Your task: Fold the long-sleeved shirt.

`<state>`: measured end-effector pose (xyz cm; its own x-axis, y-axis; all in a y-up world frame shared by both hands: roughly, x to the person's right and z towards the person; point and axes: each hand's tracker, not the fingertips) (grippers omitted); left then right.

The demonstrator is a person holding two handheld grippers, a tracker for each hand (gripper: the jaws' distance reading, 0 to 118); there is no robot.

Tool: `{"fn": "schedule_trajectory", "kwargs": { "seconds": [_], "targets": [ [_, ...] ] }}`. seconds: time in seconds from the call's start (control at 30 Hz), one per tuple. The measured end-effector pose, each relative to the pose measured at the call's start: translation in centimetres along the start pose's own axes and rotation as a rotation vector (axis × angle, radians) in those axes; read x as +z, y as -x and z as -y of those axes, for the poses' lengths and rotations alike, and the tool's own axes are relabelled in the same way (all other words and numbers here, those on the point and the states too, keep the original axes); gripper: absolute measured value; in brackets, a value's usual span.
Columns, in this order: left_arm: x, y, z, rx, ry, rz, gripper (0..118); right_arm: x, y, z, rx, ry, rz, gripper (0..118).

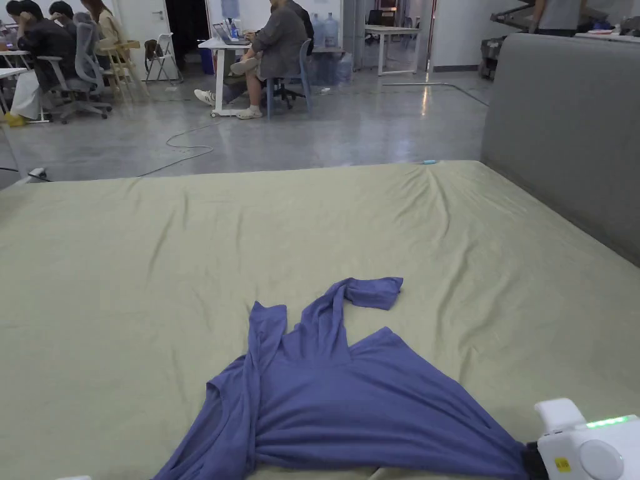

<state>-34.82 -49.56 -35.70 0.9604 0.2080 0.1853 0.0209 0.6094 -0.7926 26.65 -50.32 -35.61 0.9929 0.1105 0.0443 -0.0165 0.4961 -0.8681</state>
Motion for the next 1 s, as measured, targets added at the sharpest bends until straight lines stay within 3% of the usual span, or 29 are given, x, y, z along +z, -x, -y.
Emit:
{"fn": "schedule_trajectory", "kwargs": {
  "seconds": [0.07, 0.1, 0.13, 0.17, 0.2, 0.27, 0.3, 0.33, 0.37, 0.4, 0.43, 0.5, 0.8, 0.97, 1.0],
  "targets": [
    [0.8, -0.3, -0.4, -0.016, 0.012, -0.014, 12, 0.9, -0.4, -0.5, -0.005, 0.002, 0.029, 72],
    [1.1, -0.2, -0.6, -0.035, 0.018, -0.035, 47, 1.5, -0.6, -0.6, -0.002, 0.002, 0.036, 102],
    [1.7, -0.3, -0.9, -0.049, 0.022, -0.039, 81, 2.9, -1.2, -0.9, -0.006, -0.032, 0.037, 105],
    [2.4, -0.5, -1.1, -0.053, 0.017, -0.037, 107, 3.9, -1.3, -1.2, -0.012, -0.068, 0.039, 105],
    [3.0, -0.6, -1.5, -0.058, 0.005, -0.033, 118, 4.9, -1.4, -1.5, -0.019, -0.099, 0.036, 105],
    [4.4, -1.1, -2.7, -0.061, -0.033, -0.023, 118, 6.9, -1.6, -2.1, -0.036, -0.121, 0.034, 104],
    [5.0, -1.6, -3.2, -0.057, -0.039, -0.024, 113, 7.6, -1.5, -2.3, -0.051, -0.131, 0.025, 90],
    [5.5, -2.1, -3.8, -0.053, -0.053, -0.026, 98, 8.4, -1.3, -2.5, -0.066, -0.162, -0.004, 60],
    [6.1, -2.7, -4.3, -0.064, -0.081, -0.02, 56, 8.9, -1.1, -2.5, -0.07, -0.179, -0.023, 8],
    [6.1, -3.2, -4.6, -0.085, -0.098, -0.017, 0, 8.7, -0.9, -2.5, -0.072, -0.171, -0.02, 0],
    [6.2, -4.0, -4.9, -0.106, -0.177, -0.036, 0, 9.4, -0.7, -2.4, -0.079, -0.178, -0.017, 0],
    [6.0, -4.9, -5.2, -0.147, -0.104, 0.001, 0, 9.9, -0.4, -2.2, -0.048, -0.171, -0.044, 0],
    [4.8, -6.3, -6.5, -0.125, -0.109, 0.038, 0, 9.1, -1.1, -1.8, -0.057, -0.15, -0.017, 0],
    [2.4, -8.6, -13.0, -0.108, -0.176, 0.08, 0, 8.3, -1.4, -1.7, -0.07, -0.139, -0.019, 0],
    [1.3, -9.2, -14.6, -0.104, -0.187, 0.088, 6, 8.2, -1.4, -1.7, -0.072, -0.14, -0.022, 0]
  ]
}}
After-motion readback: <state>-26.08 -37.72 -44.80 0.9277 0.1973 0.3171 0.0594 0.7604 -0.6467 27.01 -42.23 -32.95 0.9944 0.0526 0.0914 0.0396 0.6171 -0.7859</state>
